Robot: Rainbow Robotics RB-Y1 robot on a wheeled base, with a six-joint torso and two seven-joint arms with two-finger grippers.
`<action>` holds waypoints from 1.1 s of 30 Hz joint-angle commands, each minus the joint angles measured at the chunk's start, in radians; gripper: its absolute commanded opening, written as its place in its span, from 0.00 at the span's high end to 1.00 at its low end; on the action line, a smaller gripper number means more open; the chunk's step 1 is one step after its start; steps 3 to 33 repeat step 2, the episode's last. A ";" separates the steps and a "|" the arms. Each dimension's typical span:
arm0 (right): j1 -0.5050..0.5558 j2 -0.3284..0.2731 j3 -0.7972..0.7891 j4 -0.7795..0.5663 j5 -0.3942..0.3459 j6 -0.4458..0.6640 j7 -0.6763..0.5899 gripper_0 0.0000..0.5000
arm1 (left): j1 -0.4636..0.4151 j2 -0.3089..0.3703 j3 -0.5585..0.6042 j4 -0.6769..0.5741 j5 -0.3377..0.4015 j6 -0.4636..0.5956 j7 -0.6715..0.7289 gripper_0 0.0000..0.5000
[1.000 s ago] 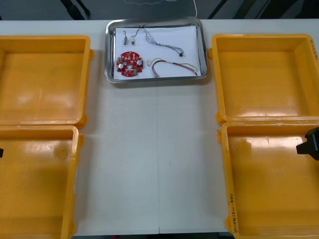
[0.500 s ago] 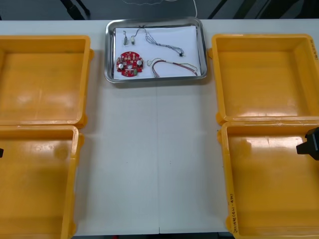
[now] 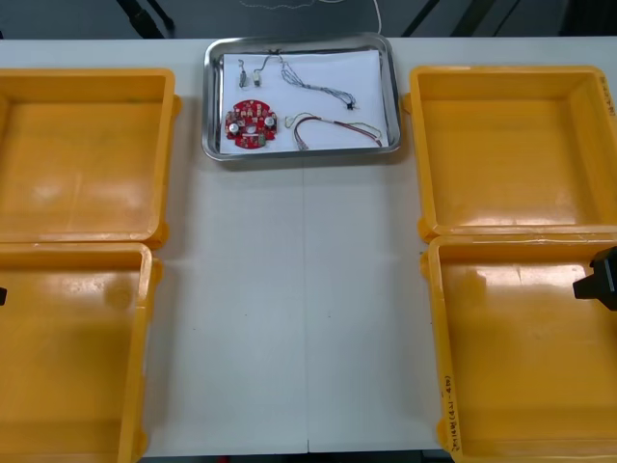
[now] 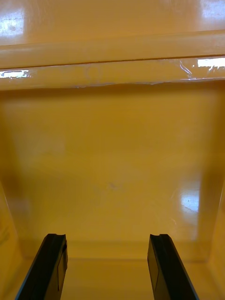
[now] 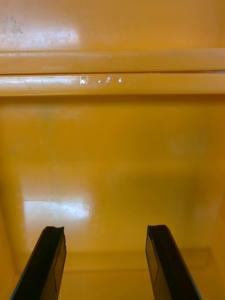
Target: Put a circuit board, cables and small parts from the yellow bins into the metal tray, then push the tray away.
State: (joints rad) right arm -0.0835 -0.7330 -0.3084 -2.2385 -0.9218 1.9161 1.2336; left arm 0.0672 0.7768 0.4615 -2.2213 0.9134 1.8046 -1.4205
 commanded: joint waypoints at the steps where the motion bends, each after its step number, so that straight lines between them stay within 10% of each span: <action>1: 0.016 -0.031 -0.032 -0.015 0.001 0.004 -0.036 0.00 | -0.024 -0.008 0.003 -0.009 -0.008 -0.008 -0.083 0.00; 33: 0.016 -0.031 -0.032 -0.015 0.001 0.004 -0.036 0.00 | -0.024 -0.008 0.003 -0.009 -0.008 -0.008 -0.083 0.00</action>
